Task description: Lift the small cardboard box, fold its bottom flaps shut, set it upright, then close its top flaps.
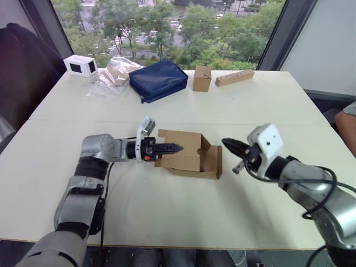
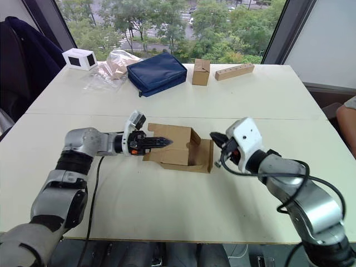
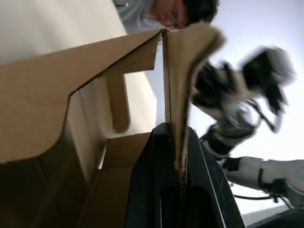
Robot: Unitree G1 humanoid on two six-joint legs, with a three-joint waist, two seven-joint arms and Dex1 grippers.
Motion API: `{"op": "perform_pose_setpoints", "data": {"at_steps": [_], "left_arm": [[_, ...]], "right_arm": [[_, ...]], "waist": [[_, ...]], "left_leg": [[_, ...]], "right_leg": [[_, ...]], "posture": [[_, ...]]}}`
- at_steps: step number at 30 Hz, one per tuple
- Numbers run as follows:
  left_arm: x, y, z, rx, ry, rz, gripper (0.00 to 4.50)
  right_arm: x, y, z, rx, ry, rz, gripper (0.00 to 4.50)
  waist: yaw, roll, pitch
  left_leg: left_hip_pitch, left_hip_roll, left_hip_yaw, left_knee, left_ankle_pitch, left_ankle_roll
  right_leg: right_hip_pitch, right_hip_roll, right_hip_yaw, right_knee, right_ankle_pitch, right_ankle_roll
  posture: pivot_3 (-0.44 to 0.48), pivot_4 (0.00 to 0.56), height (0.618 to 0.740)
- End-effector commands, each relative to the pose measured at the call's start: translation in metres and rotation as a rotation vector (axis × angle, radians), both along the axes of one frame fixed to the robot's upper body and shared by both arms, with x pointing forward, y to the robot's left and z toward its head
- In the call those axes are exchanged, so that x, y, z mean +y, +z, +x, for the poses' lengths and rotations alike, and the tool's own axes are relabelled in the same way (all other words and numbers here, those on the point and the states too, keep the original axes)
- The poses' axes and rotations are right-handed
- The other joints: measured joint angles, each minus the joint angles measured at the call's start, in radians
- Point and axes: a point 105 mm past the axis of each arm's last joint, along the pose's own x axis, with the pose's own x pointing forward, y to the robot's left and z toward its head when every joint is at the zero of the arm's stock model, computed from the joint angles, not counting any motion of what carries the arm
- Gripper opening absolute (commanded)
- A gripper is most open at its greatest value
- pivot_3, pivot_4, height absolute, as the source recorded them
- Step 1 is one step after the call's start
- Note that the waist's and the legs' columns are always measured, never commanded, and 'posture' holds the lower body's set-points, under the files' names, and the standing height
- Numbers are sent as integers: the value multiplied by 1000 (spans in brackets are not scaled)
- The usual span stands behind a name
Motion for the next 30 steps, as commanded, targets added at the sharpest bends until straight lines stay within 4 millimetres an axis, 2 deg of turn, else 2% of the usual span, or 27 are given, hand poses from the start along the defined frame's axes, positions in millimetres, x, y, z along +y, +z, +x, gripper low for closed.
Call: {"op": "perform_pose_setpoints", "data": {"at_steps": [1, 3, 10, 14, 17, 23, 25, 30], "left_arm": [[4, 16, -10, -29, 5, -41, 36], [4, 18, -13, -31, 12, -42, 36], [8, 13, -15, -33, 57, -51, 36], [12, 5, -18, -27, 69, -56, 36], [14, 0, -21, -29, 71, -56, 36], [16, -7, -20, -36, 94, -56, 36], [17, -10, -20, -40, 103, -55, 36], [25, -9, -15, -58, 138, -70, 36]], "right_arm": [[10, 7, 8, -71, 22, -6, 0], [15, 6, 10, -73, 41, -6, 0], [62, -4, -2, -39, 264, -10, 0], [77, -4, -5, -39, 325, -7, 0], [81, -1, -3, -48, 338, -3, 0], [77, 1, -1, -51, 343, -14, 0], [69, 3, 0, -56, 322, -24, 0], [34, 14, -2, -58, 230, -14, 0]], "waist": [[3, 0, 0], [3, 0, 0], [0, 0, 0], [-1, 0, 0], [-1, 0, 0], [2, 0, 0], [1, 0, 0], [5, 0, 0]], "left_leg": [[0, 0, 0, 0, 0, 0], [0, 0, 0, 0, 0, 0], [0, 0, 0, 0, 1, -1], [0, 0, 0, 0, 1, -2], [0, 0, 0, 0, 1, -2], [0, -1, 0, 0, 1, -2], [0, -1, 0, 0, 1, -2], [0, -1, 0, 0, 1, -2]], "right_leg": [[0, 0, 0, 0, 0, 0], [0, 0, 0, 0, 0, 0], [0, 0, 1, 0, 0, 0], [0, 0, 1, 1, 0, 0], [0, 0, 1, 1, 0, 0], [0, 0, 1, 0, 0, 0], [0, 0, 1, 0, 0, 0], [0, 0, 1, 0, 0, 0]], "posture": [[0, 150, 740], [0, 150, 740], [0, 150, 740], [0, 150, 740], [0, 150, 740], [0, 150, 740], [0, 150, 740], [0, 150, 740]]}}
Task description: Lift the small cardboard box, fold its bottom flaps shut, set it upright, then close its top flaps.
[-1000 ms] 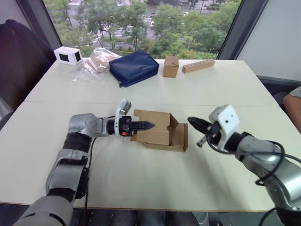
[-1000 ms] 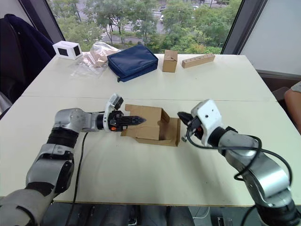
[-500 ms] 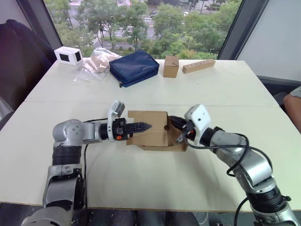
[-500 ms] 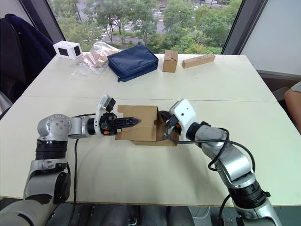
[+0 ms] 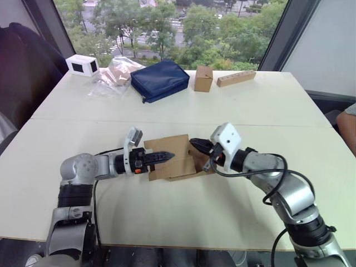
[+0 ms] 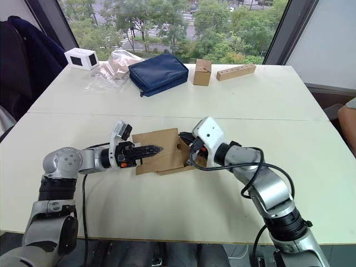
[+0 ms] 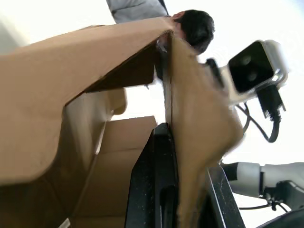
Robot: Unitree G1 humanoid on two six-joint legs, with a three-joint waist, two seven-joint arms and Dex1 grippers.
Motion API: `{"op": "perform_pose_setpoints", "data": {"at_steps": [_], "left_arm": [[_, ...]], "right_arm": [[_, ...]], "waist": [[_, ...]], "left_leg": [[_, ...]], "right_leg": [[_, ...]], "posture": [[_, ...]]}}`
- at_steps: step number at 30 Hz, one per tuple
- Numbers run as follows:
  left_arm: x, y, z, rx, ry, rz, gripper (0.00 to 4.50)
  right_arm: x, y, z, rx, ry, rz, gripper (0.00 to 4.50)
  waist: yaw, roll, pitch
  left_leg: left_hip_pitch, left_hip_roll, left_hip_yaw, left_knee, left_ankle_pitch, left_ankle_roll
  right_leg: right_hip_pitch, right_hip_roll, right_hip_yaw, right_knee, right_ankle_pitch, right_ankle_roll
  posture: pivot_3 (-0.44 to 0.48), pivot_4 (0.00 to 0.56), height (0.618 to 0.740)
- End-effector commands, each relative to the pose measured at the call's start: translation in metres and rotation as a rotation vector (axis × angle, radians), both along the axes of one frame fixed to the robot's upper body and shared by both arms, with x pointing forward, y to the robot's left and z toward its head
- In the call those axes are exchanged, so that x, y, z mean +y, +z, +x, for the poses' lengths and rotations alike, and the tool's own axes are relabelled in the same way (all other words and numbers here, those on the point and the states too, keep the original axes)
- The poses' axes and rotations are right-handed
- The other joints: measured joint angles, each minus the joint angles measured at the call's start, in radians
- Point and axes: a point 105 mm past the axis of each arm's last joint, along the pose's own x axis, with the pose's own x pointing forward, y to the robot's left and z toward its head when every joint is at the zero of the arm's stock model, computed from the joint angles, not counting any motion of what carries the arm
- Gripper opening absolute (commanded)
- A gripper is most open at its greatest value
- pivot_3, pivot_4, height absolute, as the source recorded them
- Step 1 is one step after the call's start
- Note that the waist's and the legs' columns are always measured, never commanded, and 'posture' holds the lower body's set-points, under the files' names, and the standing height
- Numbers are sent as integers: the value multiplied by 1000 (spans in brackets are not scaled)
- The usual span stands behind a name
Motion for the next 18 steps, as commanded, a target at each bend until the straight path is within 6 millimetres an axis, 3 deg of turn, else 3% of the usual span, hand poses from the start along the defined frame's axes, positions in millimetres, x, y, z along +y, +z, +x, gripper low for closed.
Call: {"op": "perform_pose_setpoints", "data": {"at_steps": [1, 5, 7, 11, 18], "left_arm": [[11, 13, 5, -53, 25, -36, 36], [19, 22, 8, -66, 32, -52, 36], [24, 27, 8, -76, 26, -62, 36], [26, 29, 9, -78, 14, -69, 36], [21, 27, 4, -83, -44, -74, 36]], "right_arm": [[-27, 22, -12, -48, -49, 27, 0], [-42, 16, -37, 31, -33, 27, 0], [-42, 8, -56, 112, 10, 41, 0], [-37, -6, -73, 211, 58, 53, 0], [-27, -16, -66, 230, 40, 89, 0]], "waist": [[0, 0, 0], [0, 0, 0], [0, 0, 0], [-2, 0, 0], [-1, 0, 0]], "left_leg": [[0, 0, 0, 0, 0, 0], [0, 0, 0, -1, 0, 0], [0, 0, 0, -1, -3, 4], [1, 0, 0, -1, -3, 5], [1, 0, 0, -1, -3, 6]], "right_leg": [[0, 0, 0, 0, 0, 0], [0, 0, 0, 0, 0, 0], [0, 0, 0, 0, 0, 0], [0, 0, 0, 0, 0, 0], [1, 0, 0, -1, 0, 0]], "posture": [[0, 150, 740], [0, 150, 740], [0, 150, 740], [0, 150, 740], [0, 150, 740]]}}
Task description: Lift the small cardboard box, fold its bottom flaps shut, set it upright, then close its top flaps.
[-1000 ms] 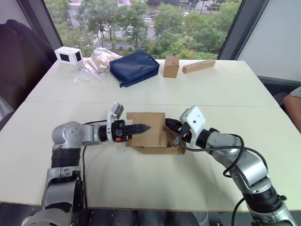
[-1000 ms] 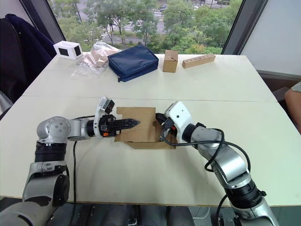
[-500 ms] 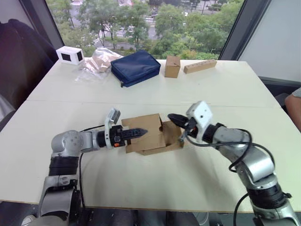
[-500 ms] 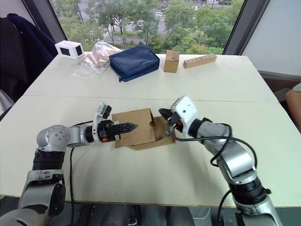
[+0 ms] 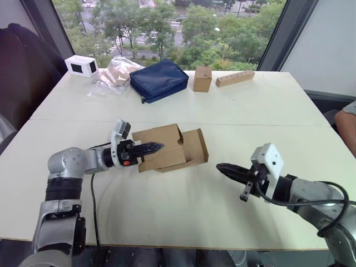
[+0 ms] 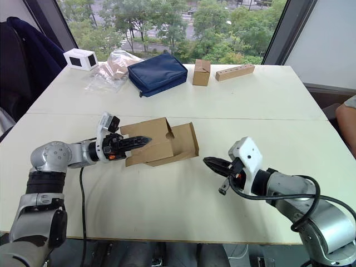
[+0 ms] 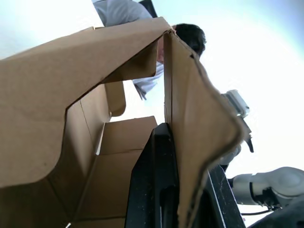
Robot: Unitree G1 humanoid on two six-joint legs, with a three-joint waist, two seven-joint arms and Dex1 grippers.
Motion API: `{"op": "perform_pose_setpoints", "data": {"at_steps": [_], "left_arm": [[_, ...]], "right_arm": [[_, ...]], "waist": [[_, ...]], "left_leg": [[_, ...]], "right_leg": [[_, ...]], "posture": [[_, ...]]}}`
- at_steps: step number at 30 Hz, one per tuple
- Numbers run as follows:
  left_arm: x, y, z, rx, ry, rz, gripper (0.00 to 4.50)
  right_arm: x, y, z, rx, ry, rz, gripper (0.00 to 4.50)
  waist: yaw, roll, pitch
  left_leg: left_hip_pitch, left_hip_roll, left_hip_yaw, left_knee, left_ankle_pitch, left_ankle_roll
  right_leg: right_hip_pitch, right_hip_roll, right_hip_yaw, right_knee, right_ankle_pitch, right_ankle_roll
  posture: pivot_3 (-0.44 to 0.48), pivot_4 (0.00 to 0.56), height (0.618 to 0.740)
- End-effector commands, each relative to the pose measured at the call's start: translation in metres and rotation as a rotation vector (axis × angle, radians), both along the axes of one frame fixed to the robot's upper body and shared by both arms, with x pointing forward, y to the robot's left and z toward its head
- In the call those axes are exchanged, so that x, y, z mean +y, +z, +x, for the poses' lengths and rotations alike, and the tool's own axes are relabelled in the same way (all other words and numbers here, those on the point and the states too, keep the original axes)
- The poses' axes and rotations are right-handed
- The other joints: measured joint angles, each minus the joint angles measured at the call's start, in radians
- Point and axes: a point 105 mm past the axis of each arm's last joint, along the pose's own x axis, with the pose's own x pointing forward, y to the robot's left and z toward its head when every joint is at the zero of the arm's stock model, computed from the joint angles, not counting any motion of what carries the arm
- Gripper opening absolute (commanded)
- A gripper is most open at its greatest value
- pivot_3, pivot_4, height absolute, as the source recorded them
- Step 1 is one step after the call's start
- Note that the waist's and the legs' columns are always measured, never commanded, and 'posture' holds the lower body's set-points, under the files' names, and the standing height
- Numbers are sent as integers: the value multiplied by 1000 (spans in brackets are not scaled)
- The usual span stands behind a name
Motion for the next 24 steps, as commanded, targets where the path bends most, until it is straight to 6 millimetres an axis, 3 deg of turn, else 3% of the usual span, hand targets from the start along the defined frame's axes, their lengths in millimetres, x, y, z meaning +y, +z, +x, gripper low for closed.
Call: {"op": "perform_pose_setpoints", "data": {"at_steps": [1, 14, 21, 24], "left_arm": [[-5, 8, -6, -49, -53, -13, 36], [-31, 27, -13, -76, -128, -36, 36], [-36, 38, -18, -84, -130, -42, 36], [-35, 40, -20, -82, -123, -38, 36]], "right_arm": [[5, 6, 5, -53, -3, 5, 0], [42, 13, 17, -81, 144, 28, 0], [47, 16, 17, -89, 157, 34, 0], [40, 19, 17, -98, 137, 24, 0]], "waist": [[0, 0, 0], [0, 0, 0], [-1, 0, 0], [0, 0, 0]], "left_leg": [[0, 0, 0, 0, 0, 0], [0, 0, 0, 0, 0, 0], [0, 0, 0, 0, 0, 0], [0, 0, 0, 0, 0, 0]], "right_leg": [[0, 0, 0, 0, 0, 0], [0, 0, 0, 0, 0, 0], [0, 0, 0, 0, 0, 0], [0, 0, 0, 0, 0, 0]], "posture": [[0, 150, 740], [0, 150, 740], [0, 150, 740], [0, 150, 740]]}}
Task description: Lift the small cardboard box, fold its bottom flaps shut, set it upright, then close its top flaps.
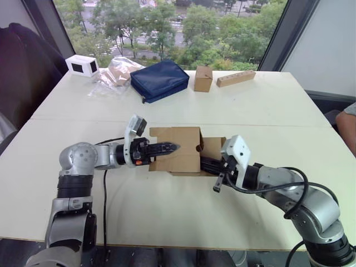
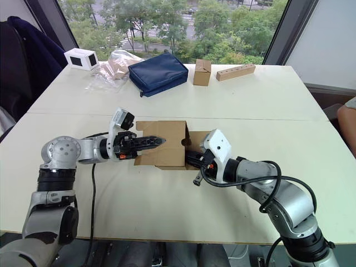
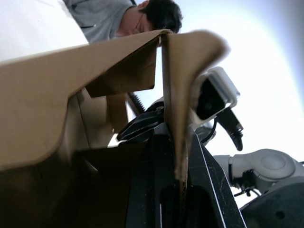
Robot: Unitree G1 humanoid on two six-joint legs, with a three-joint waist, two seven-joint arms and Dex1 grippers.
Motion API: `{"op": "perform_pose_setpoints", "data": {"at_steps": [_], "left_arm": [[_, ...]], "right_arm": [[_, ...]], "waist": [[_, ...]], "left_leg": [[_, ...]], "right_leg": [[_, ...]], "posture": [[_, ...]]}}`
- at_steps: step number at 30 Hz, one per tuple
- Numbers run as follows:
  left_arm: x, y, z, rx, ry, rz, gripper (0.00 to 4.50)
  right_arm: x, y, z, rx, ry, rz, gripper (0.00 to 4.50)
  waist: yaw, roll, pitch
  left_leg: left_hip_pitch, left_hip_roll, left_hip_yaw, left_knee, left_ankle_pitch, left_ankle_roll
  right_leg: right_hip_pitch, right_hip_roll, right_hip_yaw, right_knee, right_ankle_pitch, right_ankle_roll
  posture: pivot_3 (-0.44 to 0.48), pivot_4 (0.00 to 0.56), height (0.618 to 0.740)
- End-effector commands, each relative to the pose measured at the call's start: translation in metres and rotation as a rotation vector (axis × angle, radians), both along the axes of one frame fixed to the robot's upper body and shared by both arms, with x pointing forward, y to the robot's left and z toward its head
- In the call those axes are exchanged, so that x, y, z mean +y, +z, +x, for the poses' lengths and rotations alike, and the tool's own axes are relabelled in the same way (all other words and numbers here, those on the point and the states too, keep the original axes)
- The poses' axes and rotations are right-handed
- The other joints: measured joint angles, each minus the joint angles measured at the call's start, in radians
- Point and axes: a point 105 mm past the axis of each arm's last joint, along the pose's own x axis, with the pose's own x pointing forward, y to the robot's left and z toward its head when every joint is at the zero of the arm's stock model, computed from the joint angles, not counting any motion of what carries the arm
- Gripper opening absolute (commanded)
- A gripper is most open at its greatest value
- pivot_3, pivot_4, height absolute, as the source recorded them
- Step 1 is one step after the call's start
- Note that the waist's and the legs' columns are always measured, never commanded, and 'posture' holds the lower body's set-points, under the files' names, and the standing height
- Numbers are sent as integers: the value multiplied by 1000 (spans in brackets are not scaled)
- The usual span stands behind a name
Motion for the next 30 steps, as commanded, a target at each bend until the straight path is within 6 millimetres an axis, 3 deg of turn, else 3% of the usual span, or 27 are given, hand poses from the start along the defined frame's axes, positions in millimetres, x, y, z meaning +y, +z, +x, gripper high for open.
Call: {"op": "perform_pose_setpoints", "data": {"at_steps": [1, 9, 13, 14, 15, 19, 25, 30], "left_arm": [[2, 17, -4, -49, -3, -30, 36], [-3, 29, -4, -62, 3, -29, 36], [-6, 36, -5, -75, 0, -36, 36], [-7, 37, -5, -77, 0, -38, 0], [-8, 38, -5, -79, 0, -39, 0], [-11, 41, -6, -89, -3, -40, 0], [-14, 44, -7, -97, 1, -45, 0], [-15, 45, -7, -100, 7, -48, 0]], "right_arm": [[-9, 14, -2, -53, -19, 11, 0], [-59, 48, 3, -87, -194, 101, 0], [-81, 49, 9, -24, -299, 248, 0], [-84, 47, 10, 11, -311, 301, 521], [-86, 45, 10, 43, -312, 341, 731], [-93, 43, 10, 158, -317, 554, 2288], [-82, 38, 1, 318, -256, 750, 4440], [-64, 30, -4, 431, -222, 838, 4478]], "waist": [[1, 0, 0], [2, 0, 0], [2, 0, 0], [2, 0, 0], [1, 0, 0], [1, 0, 0], [1, 0, 0], [-1, 0, 0]], "left_leg": [[0, 0, 0, 0, 0, 0], [0, 0, 0, 0, 0, 0], [0, 0, 0, 0, 0, 0], [0, 0, 0, 0, 0, 0], [0, 0, 0, 0, 0, 0], [0, 0, 0, 0, 0, 0], [0, 0, 0, 0, 0, 0], [0, 0, 0, 0, 0, 0]], "right_leg": [[0, 0, 0, 0, 0, 0], [0, 0, 0, 0, 0, 0], [0, 0, 0, 0, 0, 0], [0, 0, 0, 0, 0, 0], [0, 0, 0, 0, 0, 0], [0, 0, 0, 0, 0, 0], [0, 0, 1, 0, 0, 0], [0, 0, 1, 0, 0, 0]], "posture": [[0, 150, 740], [0, 150, 740], [0, 150, 740], [0, 150, 740], [0, 150, 740], [0, 150, 740], [0, 150, 740], [0, 150, 740]]}}
